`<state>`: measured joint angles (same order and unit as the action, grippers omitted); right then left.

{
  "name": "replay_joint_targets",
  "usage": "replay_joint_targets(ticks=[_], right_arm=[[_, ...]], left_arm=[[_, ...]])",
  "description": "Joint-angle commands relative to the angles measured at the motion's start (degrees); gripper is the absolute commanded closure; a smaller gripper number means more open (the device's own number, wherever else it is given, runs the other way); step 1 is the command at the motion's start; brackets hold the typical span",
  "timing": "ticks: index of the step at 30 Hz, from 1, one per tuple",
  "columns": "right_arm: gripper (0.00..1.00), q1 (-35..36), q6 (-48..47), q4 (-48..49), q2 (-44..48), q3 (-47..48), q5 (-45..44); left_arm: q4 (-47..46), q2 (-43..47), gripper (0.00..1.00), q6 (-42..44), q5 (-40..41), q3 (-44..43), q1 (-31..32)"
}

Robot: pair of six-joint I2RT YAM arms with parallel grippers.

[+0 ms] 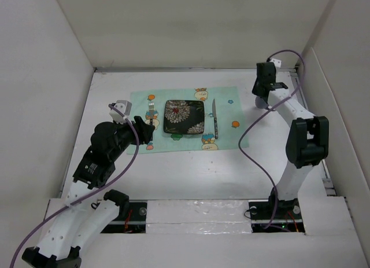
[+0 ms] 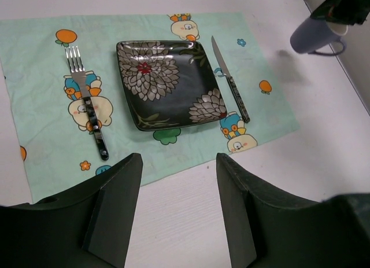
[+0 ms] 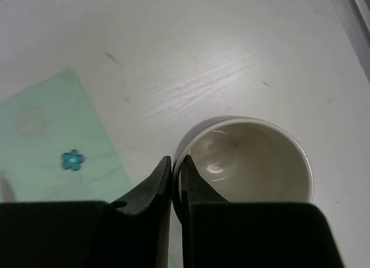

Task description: Set the dinner table for one person

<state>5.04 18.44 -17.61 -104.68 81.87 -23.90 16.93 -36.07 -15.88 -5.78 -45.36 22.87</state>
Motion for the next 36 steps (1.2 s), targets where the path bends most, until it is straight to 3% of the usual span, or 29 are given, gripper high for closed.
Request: replay_joint_targets(ticks=[1,15,19,36], right_arm=[[1.00,5.6,-4.4,2.4,1.3,10.2,1.1],[1.00,13.4,-14.2,-8.0,-19.4,41.0,5.4],[1.00,13.9,-15.0,-10.2,-22.8,43.7,6.3],[1.00,13.4,-13.5,-9.1,-24.6,39.1,11.9]], left_arm=[[-2.3,-0.2,0.49,0.7,0.6,-0.7,0.2],[-2.0,-0.2,0.48,0.8,1.8,-0.8,0.2],[-2.0,0.0,0.47,0.8,1.8,-0.8,0.2],[-1.5,-0.8,0.44,0.4,3.9,-0.7,0.2]])
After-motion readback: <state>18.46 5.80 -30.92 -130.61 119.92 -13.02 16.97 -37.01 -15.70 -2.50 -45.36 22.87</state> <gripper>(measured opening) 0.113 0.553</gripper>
